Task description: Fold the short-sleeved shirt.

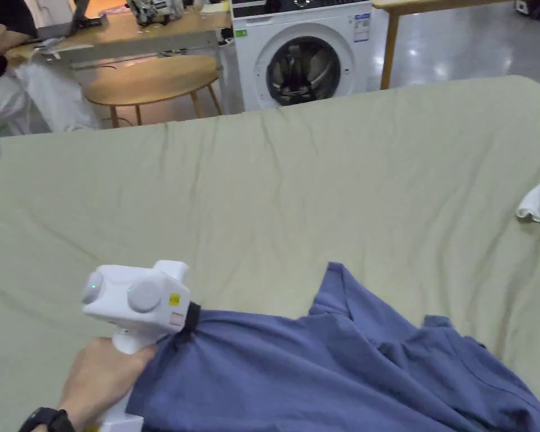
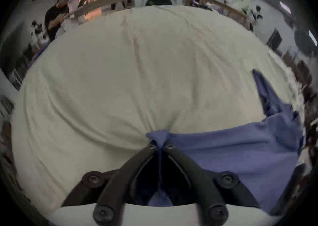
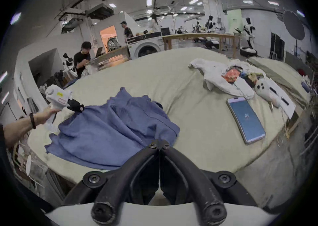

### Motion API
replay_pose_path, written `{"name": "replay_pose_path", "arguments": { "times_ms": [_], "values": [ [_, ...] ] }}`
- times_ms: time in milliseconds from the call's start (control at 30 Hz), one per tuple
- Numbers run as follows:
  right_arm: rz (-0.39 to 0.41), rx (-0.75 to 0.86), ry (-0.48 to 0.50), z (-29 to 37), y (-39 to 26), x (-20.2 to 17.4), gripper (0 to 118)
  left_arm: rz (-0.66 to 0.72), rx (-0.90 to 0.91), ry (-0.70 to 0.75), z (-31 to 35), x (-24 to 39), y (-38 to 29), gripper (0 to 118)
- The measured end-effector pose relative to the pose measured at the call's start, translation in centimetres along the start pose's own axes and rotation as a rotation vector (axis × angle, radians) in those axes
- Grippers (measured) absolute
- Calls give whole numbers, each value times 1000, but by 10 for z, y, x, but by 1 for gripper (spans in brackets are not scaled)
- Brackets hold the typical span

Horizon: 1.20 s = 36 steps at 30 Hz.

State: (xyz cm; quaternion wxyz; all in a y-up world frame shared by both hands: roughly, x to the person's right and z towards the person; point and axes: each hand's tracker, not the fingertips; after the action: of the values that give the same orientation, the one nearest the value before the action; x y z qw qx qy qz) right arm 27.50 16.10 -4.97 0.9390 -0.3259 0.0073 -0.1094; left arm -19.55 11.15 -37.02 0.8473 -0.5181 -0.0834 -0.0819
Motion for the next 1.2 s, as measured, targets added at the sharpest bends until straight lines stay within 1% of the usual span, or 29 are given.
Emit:
{"name": "replay_pose_path", "arguments": {
  "times_ms": [33,67,100,133,167,233,267,300,333,367,400,433,467,500,533,567,633,700,733,767,800,867,933,967,1067,1167,1200],
  "values": [
    [-11,-17,-17,-3,1,-1,6,-10,-12,14,-1,1,2,0],
    [-27,-34,-35,-5,4,-5,27,14,-13,-1,-1,0,4,0],
    [-48,-56,-36,-11,5,-7,54,20,-20,-2,1,1,4,0],
    [-75,-66,-19,-20,3,-8,72,28,-26,-5,2,-1,5,0],
    [-109,-61,-8,-28,1,-6,72,36,-28,-12,2,-2,4,0],
    [-226,-100,-32,-50,-2,-3,72,63,-20,-32,6,-4,-1,0],
    [-281,-120,-27,-63,-4,2,71,67,0,-24,7,-6,-2,0],
    [-324,-145,-13,-74,-6,6,63,77,5,-34,7,-7,-3,0],
    [-361,-177,-21,-86,-10,9,33,90,13,-43,8,-9,-5,0],
    [-369,-181,-38,-90,-13,10,15,103,19,-50,9,-10,-7,0],
    [-340,-141,-79,-87,-14,10,7,118,11,-68,10,-10,-9,0],
    [-354,-126,-39,-83,-15,12,4,122,17,-72,11,-10,-11,0],
    [-408,-129,58,-81,-15,13,4,108,51,-79,13,-9,-14,0],
    [-420,-130,31,-79,-14,12,4,66,102,-86,15,-11,-17,0],
    [-397,-130,11,-75,-11,10,3,42,126,-102,21,-12,-21,0],
    [-361,-107,14,-67,-6,8,3,55,145,-113,31,-15,-25,0],
    [-302,-42,35,-49,8,-3,3,119,271,-154,69,-28,-33,0],
    [-255,21,77,-35,25,-14,3,173,396,-223,123,-39,-42,0],
    [-224,54,97,-27,36,-23,3,177,472,-222,153,-45,-48,0],
    [-185,74,111,-21,48,-32,3,177,509,-210,182,-50,-49,0],
    [-146,104,98,-15,60,-41,3,175,565,-207,212,-55,-53,0],
    [-86,174,128,-2,87,-56,3,169,690,-216,271,-68,-63,0],
    [-51,227,144,6,119,-68,3,178,812,-176,316,-79,-67,0],
    [-39,257,142,10,135,-74,3,168,816,-165,335,-84,-69,0],
    [-12,354,159,24,189,-91,3,167,909,-93,387,-96,-68,0],
    [23,442,201,45,243,-114,3,191,958,-118,424,-116,-58,0],
    [42,460,217,50,260,-122,3,183,985,-67,435,-119,-55,0]
  ]
}}
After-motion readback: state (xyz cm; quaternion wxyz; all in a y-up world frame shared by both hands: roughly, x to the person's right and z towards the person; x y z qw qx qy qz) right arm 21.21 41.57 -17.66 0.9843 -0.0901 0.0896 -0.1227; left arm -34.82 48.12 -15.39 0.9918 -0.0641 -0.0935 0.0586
